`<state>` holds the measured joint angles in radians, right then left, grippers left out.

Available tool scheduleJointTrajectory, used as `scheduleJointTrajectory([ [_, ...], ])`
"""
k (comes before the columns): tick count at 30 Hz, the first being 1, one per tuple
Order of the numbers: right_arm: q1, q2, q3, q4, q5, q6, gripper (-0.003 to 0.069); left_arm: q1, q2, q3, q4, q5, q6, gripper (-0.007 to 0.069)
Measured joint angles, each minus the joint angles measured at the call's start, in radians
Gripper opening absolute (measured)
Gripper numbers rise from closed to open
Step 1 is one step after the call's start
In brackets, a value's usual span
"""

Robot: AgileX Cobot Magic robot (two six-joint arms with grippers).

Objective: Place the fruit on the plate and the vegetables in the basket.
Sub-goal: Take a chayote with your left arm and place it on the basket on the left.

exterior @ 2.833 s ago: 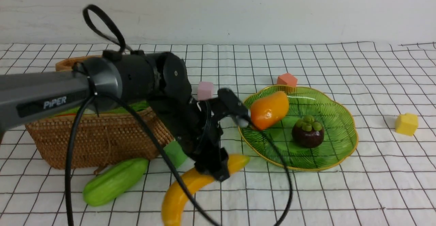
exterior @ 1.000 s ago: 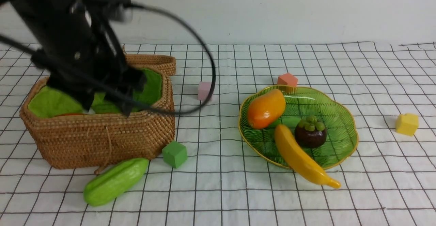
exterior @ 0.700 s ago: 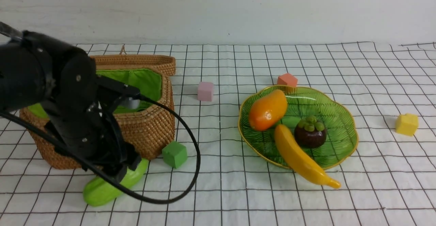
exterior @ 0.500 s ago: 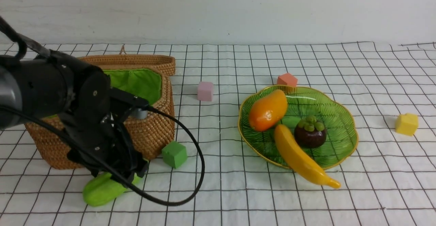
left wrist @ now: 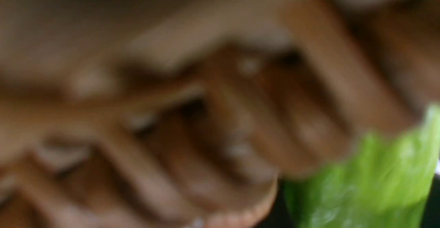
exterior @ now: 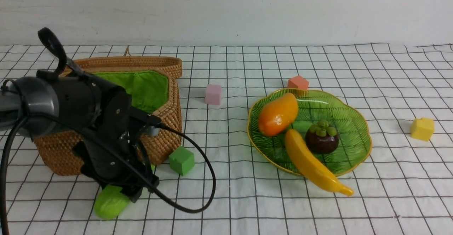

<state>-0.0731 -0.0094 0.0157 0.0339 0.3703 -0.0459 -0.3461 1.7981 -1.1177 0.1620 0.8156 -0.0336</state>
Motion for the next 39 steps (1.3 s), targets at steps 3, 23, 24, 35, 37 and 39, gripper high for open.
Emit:
scheduleJointTrajectory([
  [3, 0.0, 0.0, 0.0, 0.0, 0.0, 0.0, 0.0238, 0.0, 0.0, -0.008, -0.003, 0.028, 0.02, 0.0409],
  [23, 0.0, 0.0, 0.0, 0.0, 0.0, -0.001, 0.0238, -0.005, -0.3, -0.238, 0.506, 0.019, -0.112, 0.0412],
  [24, 0.0, 0.0, 0.0, 0.0, 0.0, -0.001, 0.0238, -0.005, -0.273, -0.238, 0.555, -0.006, -0.171, 0.0412],
  [35, 0.0, 0.0, 0.0, 0.0, 0.0, -0.001, 0.0238, -0.005, -0.012, -0.236, 0.736, 0.003, -0.47, 0.0424],
  [37, 0.0, 0.0, 0.0, 0.0, 0.0, -0.001, 0.0238, -0.005, -0.004, -0.236, 0.702, 0.017, -0.481, 0.0481],
  [39, 0.0, 0.0, 0.0, 0.0, 0.0, -0.001, 0.0238, -0.005, -0.007, -0.236, 0.672, 0.029, -0.481, 0.0554],
])
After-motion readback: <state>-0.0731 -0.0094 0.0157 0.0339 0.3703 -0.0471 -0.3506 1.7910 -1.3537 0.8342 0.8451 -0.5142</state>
